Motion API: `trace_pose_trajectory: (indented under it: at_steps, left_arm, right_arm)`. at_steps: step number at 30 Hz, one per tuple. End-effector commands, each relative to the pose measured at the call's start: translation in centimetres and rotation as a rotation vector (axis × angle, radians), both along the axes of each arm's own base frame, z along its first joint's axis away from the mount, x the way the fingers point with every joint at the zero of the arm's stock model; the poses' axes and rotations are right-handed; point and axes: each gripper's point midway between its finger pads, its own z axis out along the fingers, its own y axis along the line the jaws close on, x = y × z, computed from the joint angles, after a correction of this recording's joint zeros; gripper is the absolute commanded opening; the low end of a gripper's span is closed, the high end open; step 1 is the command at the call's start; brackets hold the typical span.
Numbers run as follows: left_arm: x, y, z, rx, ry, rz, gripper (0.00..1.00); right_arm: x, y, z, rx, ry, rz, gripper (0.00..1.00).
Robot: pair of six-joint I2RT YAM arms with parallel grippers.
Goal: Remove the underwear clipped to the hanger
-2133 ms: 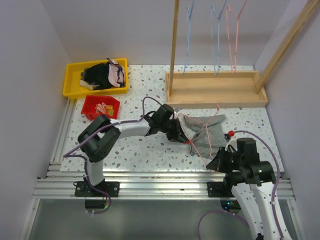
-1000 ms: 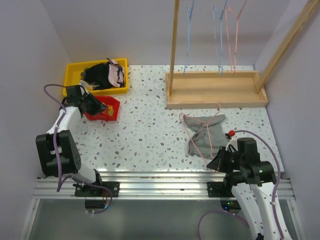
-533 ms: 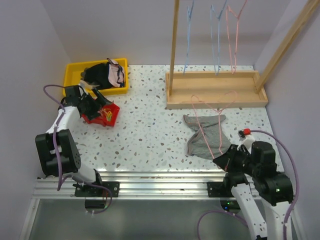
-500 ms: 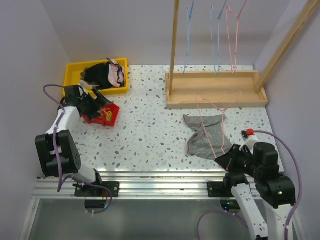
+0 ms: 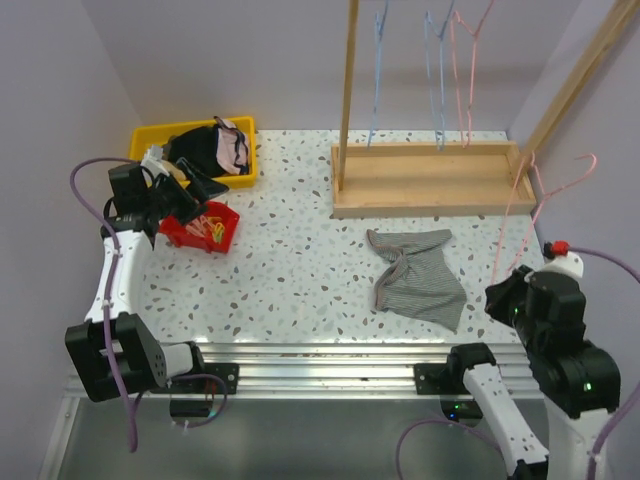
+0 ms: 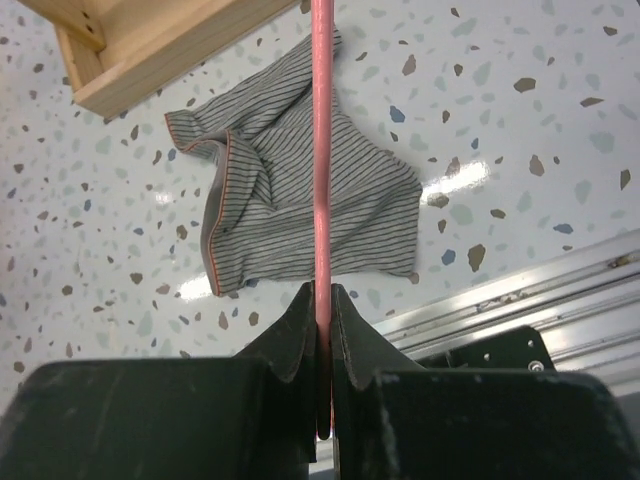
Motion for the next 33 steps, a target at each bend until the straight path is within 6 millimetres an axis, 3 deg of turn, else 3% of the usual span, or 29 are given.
trace_pose_trajectory:
  at_steps: [1,2,5,6,8,9,10,12,15,25,33]
  left_arm:
    - [-1.6,-1.9,2.6,-0.071,-0.096,-0.099,1.0]
    - [-1.9,-2.1,2.9,-0.074,-0.113,-0.11,1.0]
    - [-3.2,-3.0,3.4,-0.083,-0.148,-0.151,1.0]
    - [-3.5,-3.2,3.5,-0.082,-0.154,-0.163,1.0]
    - [-4.0,-3.5,3.7,-0.07,-0.173,-0.179,1.0]
    - [-4.3,-3.6,3.8,-0.072,-0.179,-0.186,1.0]
    - [-4.4,-3.7,4.0,-0.07,-0.191,-0.191,1.0]
    - [-4.7,-3.9,4.2,-0.077,-0.201,-0.202,1.0]
    - [-4.9,-4.0,4.2,-0.071,-0.207,-0.208,1.0]
    - [-4.6,-3.9,3.2,-0.081,-0.18,-0.217,1.0]
    - [-4.3,-3.9,2.7,-0.086,-0.165,-0.225,1.0]
  right_arm:
    - [6.0,-0.3,2.4,-0.088,-0.026,-0.002,0.0]
    - [8.9,0.1,3.4,-0.095,-0.047,0.006,0.0]
    - [13.4,0.6,7.2,-0.13,-0.131,0.036,0.0]
    - [15.6,0.8,7.0,-0.143,-0.098,0.042,0.0]
    - [18.2,1.1,10.4,-0.158,-0.171,0.052,0.0]
    - [20.5,1.3,9.9,-0.172,-0.134,0.054,0.0]
    - [21.3,1.1,12.4,-0.181,-0.182,0.045,0.0]
    - [23.5,1.0,13.9,-0.189,-0.199,0.029,0.0]
    - [25.2,0.6,16.2,-0.188,-0.245,0.007,0.0]
    - [31.2,-0.4,15.3,-0.176,-0.222,0.025,0.0]
    - [34.8,-0.6,16.5,-0.16,-0.252,0.033,0.0]
